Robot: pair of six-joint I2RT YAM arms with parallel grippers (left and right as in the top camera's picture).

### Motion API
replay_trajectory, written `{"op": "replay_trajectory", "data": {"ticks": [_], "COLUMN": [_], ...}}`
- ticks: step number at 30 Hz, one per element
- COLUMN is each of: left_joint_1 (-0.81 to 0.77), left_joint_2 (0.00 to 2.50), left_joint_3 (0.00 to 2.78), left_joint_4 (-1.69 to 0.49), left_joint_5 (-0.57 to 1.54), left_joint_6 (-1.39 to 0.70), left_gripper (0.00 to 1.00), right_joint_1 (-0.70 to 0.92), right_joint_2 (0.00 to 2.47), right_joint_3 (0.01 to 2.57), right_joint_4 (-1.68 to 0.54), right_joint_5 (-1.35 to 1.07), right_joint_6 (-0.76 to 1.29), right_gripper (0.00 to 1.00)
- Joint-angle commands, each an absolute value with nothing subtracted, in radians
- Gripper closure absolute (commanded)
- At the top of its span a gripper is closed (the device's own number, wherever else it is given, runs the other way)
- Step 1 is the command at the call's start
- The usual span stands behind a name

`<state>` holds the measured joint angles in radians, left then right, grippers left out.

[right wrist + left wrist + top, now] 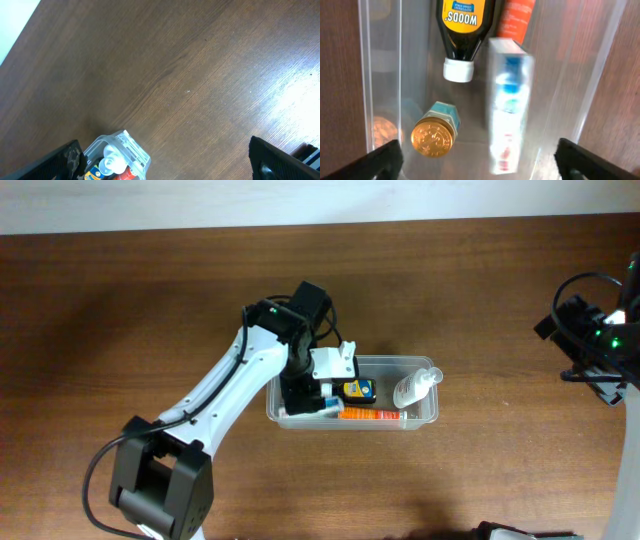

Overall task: Pack container
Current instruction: 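Lower the Panadol box into the container and release it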

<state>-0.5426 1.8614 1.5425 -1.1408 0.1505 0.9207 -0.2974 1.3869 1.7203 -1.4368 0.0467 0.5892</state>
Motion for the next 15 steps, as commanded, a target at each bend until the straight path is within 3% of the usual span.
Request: {"op": "replay_trajectory", "data": {"ticks": [1, 9, 15], "left_joint_1": [-0.553, -0.552, -0.552], "left_joint_2": [1.821, 1.713, 1.601], "left_joint_3": [1.559, 1.608, 1.612], "left_joint_4": [-1.143, -1.145, -1.145], "left_joint_5": [0.169, 0.130, 0.131], "left_joint_6": [0.823, 0.569, 0.531], "left_gripper": [0.00, 0.00, 0.00], "right_joint_1": [-0.303, -0.303, -0.303], "right_joint_2": [1.388, 1.388, 1.388], "right_joint_3": [1.726, 1.726, 1.726], "right_joint_4": [-1.437, -1.437, -1.437], "right_joint_5": [0.045, 0.045, 0.045], "right_joint_6": [0.580, 0.580, 0.580], "right_gripper": [0.02, 0.02, 0.02]}}
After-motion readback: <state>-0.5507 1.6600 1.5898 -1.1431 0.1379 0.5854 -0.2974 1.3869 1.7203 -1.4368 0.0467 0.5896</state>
